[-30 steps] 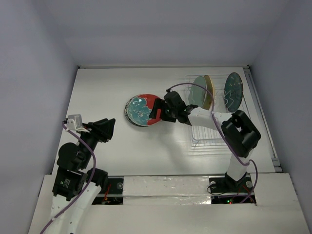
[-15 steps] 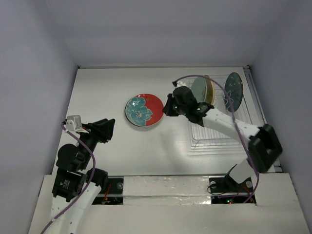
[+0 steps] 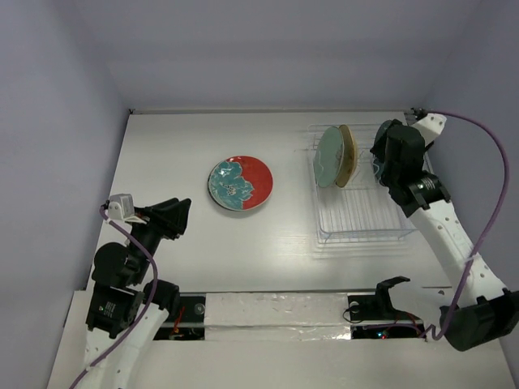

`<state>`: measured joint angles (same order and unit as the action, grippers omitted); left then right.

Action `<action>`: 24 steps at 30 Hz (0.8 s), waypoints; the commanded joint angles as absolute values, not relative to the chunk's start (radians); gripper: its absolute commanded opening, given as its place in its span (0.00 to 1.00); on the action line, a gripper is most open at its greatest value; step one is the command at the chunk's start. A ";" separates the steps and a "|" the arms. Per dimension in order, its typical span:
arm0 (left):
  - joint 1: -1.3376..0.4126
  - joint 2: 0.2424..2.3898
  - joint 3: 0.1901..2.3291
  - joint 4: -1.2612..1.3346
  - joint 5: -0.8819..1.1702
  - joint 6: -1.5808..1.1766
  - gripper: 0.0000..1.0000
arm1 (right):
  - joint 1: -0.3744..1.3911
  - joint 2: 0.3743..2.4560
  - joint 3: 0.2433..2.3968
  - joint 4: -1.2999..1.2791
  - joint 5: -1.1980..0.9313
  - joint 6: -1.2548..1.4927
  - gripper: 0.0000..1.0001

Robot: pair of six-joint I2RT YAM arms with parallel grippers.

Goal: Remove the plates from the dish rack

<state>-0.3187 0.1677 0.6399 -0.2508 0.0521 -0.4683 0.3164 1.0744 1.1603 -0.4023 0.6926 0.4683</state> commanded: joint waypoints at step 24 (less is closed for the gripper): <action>-0.336 0.092 0.652 -0.199 0.057 -0.453 0.42 | 0.097 1.554 1.298 -0.450 0.899 0.238 0.34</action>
